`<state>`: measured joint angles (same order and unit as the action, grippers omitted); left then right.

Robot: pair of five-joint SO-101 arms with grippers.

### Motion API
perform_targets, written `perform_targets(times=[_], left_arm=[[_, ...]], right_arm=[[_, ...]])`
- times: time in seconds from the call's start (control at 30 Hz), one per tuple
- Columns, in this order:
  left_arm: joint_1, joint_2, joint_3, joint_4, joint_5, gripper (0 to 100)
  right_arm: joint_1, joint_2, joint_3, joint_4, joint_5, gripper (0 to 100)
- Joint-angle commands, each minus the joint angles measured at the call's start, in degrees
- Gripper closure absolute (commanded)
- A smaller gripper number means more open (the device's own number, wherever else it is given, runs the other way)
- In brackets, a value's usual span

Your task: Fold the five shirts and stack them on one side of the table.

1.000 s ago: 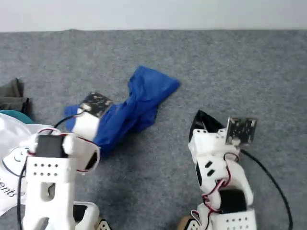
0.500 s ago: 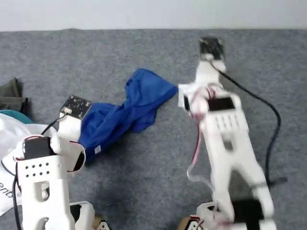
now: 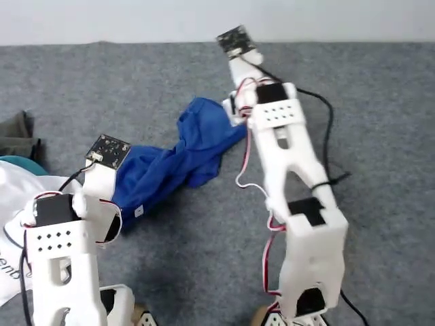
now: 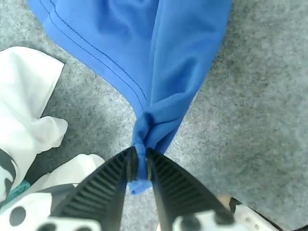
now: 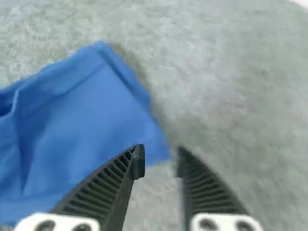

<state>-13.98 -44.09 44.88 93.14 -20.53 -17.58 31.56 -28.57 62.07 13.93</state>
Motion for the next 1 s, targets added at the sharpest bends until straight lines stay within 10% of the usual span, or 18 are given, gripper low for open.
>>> perform_targets(times=[0.0, 0.43, 0.5, 0.97], left_arm=[[-0.09, -1.32, -0.04, -0.88, -0.18, 100], [-0.09, -1.32, -0.13, -0.88, -0.18, 100], [-0.09, -1.32, -0.13, -0.88, -0.18, 100], [-0.09, -1.32, -5.85, -0.44, -0.18, 100]], right_arm=[[-2.59, 3.74, -7.03, 0.13, 0.97, 74.3], [-5.49, 20.26, -17.58, 2.33, 1.14, 86.6], [-5.14, 20.44, -19.34, 6.02, 1.14, 99.0], [-1.10, 20.09, -37.54, 41.01, 7.12, 99.0]])
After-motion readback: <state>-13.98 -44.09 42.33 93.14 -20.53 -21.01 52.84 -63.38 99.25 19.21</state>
